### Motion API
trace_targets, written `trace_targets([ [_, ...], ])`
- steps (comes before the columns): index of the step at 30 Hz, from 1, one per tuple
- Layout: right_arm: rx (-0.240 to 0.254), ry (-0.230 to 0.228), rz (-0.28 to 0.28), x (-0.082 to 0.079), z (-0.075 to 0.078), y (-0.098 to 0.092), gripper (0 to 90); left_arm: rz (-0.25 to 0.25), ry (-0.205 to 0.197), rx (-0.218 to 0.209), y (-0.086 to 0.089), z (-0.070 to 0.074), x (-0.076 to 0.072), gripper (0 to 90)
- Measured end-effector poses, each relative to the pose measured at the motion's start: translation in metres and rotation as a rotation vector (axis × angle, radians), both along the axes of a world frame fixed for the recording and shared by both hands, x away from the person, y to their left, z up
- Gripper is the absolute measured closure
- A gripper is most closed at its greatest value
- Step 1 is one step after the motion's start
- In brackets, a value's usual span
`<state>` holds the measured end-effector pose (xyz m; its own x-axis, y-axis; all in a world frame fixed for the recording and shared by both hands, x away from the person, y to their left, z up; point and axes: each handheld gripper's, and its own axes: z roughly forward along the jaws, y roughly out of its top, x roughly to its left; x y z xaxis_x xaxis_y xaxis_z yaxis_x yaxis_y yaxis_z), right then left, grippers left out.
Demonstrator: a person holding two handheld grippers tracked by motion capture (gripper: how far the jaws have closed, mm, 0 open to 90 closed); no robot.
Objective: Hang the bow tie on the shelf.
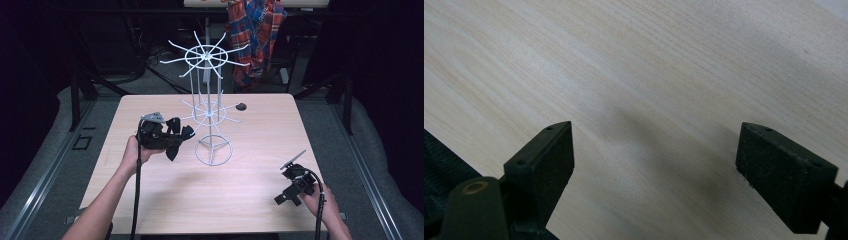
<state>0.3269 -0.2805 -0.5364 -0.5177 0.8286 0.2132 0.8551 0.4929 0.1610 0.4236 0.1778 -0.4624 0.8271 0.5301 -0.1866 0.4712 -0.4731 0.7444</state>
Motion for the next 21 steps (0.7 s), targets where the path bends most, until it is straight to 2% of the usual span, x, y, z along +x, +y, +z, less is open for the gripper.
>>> trace_targets([
  [9, -0.026, 0.004, 0.021, 0.001, 0.001, -0.001, 15.4, 0.016, 0.026, -0.003, 0.0, -0.009, 0.004, 77.1],
  [13, -0.007, 0.003, 0.008, 0.0, 0.001, 0.0, 15.4, 0.013, 0.038, 0.007, -0.003, -0.013, 0.006, 77.0],
  [14, -0.02, 0.005, 0.019, 0.001, 0.001, -0.001, 15.4, 0.013, 0.038, 0.007, -0.003, -0.013, 0.006, 77.0],
  [18, -0.016, 0.004, 0.011, 0.0, 0.001, 0.0, 15.4, 0.017, 0.036, 0.014, -0.004, -0.015, 0.007, 76.9],
  [21, -0.017, 0.001, 0.013, 0.0, 0.001, -0.001, 15.4, 0.03, 0.018, 0.015, -0.005, -0.016, 0.007, 76.7],
])
